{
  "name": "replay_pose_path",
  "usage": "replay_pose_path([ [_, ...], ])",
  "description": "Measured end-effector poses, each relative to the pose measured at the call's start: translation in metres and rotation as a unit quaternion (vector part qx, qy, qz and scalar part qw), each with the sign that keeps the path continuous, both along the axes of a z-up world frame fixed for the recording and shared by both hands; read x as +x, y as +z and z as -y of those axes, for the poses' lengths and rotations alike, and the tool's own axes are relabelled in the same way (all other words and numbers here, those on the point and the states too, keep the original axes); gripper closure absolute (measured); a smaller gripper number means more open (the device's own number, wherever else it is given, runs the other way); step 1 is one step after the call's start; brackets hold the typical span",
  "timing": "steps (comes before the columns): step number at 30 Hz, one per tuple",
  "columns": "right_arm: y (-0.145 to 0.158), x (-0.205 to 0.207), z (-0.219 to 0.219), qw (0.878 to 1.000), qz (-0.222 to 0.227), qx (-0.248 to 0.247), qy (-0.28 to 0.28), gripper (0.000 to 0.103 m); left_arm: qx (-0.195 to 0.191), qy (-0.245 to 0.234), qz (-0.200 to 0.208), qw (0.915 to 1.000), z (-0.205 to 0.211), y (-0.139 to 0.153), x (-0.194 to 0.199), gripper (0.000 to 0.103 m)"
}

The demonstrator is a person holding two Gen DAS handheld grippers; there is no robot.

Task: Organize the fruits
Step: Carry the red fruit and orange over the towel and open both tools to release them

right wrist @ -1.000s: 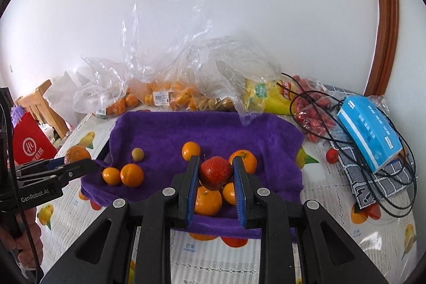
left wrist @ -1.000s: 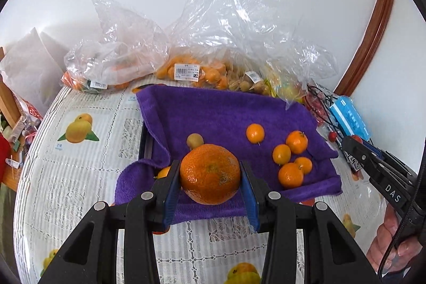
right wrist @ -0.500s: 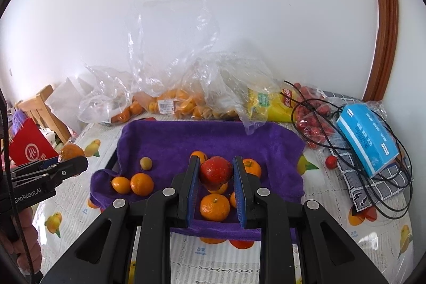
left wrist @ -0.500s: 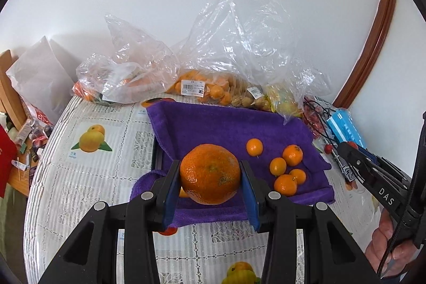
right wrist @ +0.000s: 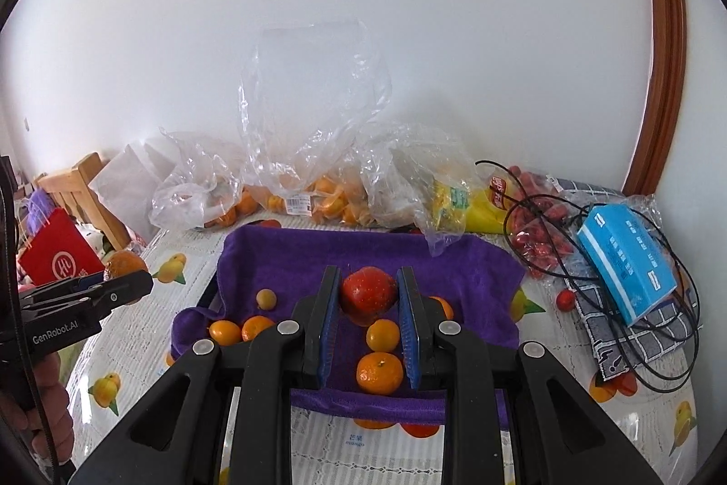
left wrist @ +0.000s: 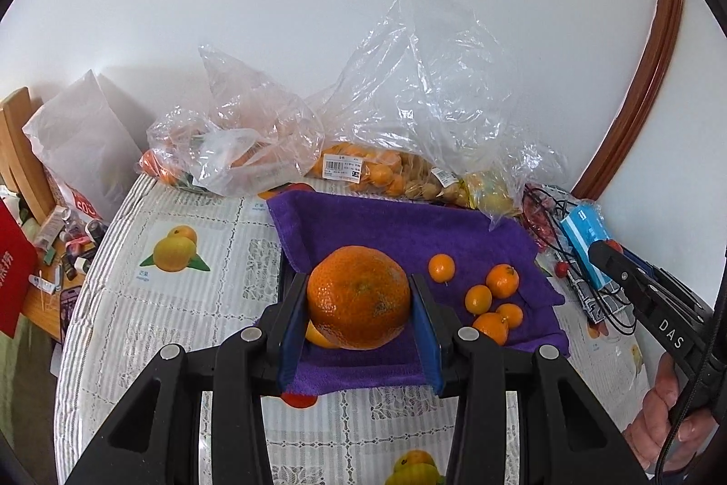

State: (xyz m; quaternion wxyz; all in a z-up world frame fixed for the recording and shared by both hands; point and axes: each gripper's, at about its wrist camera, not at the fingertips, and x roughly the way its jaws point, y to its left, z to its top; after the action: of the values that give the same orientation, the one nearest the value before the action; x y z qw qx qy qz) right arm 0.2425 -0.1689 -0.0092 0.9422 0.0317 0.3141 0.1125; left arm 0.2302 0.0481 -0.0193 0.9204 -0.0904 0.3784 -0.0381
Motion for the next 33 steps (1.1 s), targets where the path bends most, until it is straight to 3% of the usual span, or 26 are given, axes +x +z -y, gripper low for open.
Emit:
replay_pose_path([
  [13, -0.014, 0.03, 0.007, 1.0, -0.013, 0.001, -0.013, 0.078, -0.006, -0.006, -0.009, 0.9999, -0.001, -0.016, 0.032, 0.063],
  [33, -0.117, 0.12, -0.014, 0.994, -0.102, -0.011, 0.028, 0.078, -0.026, -0.064, -0.073, 0.995, 0.032, -0.102, 0.106, 0.063],
])
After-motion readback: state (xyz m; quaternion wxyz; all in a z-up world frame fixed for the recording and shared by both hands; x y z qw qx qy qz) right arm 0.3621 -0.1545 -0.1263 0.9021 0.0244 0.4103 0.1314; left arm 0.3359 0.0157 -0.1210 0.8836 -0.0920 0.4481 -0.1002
